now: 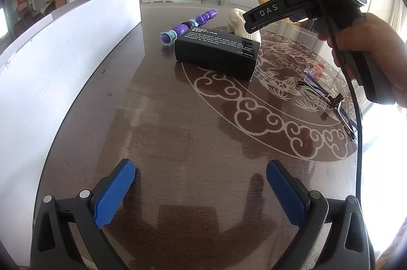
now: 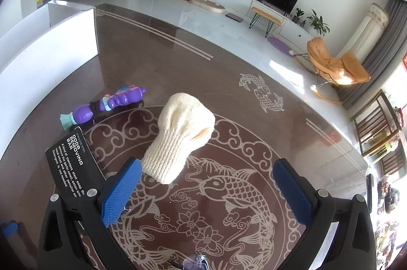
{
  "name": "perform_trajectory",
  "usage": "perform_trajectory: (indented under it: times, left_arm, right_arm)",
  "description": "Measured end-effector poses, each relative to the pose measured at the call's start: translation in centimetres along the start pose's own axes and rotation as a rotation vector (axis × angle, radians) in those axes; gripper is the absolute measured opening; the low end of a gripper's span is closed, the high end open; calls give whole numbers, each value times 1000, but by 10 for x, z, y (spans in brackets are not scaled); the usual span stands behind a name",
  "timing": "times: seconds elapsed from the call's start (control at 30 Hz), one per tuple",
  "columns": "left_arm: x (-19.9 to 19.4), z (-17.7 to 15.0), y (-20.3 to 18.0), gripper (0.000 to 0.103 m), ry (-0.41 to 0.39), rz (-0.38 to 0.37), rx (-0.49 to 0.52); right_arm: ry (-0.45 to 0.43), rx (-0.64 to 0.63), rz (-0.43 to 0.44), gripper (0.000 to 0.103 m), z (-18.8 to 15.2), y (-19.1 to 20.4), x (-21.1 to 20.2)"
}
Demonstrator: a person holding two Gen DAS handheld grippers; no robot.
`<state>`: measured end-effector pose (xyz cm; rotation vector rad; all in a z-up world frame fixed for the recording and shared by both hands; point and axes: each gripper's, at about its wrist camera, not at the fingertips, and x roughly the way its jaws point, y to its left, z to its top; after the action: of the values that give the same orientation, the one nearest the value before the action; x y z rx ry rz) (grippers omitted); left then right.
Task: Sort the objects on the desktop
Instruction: 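Close the right gripper on the clear glasses and lift them, then grasp the black odor removing bar box with the left gripper while the right gripper holds the glasses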
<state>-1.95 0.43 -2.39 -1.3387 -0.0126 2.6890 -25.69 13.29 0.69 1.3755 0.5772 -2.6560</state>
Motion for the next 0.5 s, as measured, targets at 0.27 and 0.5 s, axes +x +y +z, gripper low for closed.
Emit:
perform_trajectory:
  times: [0.27,0.5]
  left_arm:
    - [1,1,-1,103,3,5,4]
    - [0,0,0,103,2,3,4]
  right_arm:
    - [-9,-104,188,99,-35,44,-6]
    - [-38,15,201,100,-73,-7,-35]
